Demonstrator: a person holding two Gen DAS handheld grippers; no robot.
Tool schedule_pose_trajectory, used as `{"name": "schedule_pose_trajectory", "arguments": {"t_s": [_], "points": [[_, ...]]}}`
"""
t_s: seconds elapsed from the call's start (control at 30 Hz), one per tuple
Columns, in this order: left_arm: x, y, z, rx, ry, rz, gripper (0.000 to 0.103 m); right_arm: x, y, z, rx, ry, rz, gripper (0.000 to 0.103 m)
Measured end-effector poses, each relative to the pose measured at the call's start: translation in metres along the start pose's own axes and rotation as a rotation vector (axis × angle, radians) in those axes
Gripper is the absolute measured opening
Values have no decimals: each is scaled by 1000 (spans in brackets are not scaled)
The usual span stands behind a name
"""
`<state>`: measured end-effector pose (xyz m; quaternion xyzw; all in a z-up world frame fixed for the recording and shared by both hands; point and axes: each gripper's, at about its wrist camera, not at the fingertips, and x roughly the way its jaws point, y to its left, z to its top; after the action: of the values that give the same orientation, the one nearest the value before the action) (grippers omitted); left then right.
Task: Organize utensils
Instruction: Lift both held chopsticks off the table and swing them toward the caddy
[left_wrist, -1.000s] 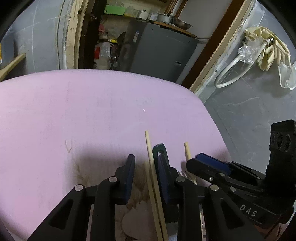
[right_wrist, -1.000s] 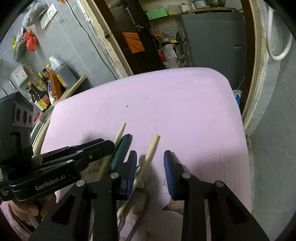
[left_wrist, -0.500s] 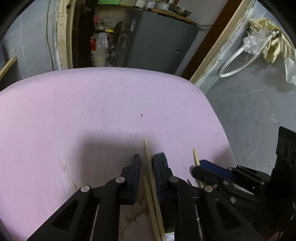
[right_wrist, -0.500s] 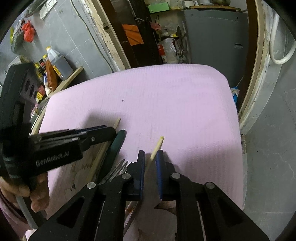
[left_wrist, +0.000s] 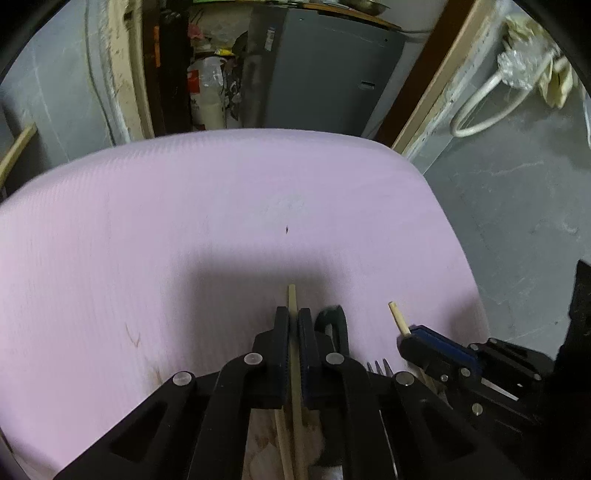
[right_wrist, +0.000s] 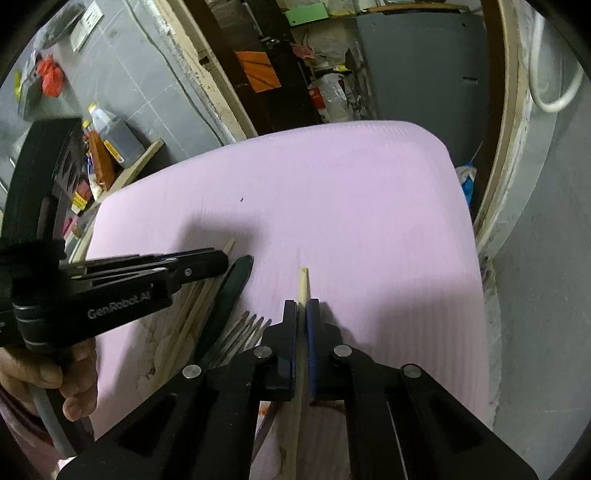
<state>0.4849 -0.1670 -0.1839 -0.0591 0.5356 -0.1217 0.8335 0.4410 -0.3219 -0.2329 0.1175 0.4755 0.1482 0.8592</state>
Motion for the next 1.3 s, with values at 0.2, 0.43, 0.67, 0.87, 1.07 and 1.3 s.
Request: {"name": "schedule_pose_trajectory", "arguments": {"t_s": [0.2, 0.43, 0.67, 0.87, 1.07, 1.3], "points": [[-5, 4, -14, -10, 43, -32, 5, -2, 1, -6, -4, 23, -16, 4], [-3, -1, -12, 27, 106, -17, 6, 3, 10, 3, -67, 52, -71, 5], [-2, -3, -8, 52, 141, 5, 6, 5, 17, 10, -99, 82, -104, 5], [-5, -3, -13, 39, 102, 1, 5, -1, 9, 8, -36, 48, -54, 4], [-30, 1, -29, 0, 4, -77, 5, -42, 0, -2, 58, -120, 49, 4], [-76, -3, -46, 16, -136, -97, 5, -76, -1, -14, 151, -255, 158, 4]]}}
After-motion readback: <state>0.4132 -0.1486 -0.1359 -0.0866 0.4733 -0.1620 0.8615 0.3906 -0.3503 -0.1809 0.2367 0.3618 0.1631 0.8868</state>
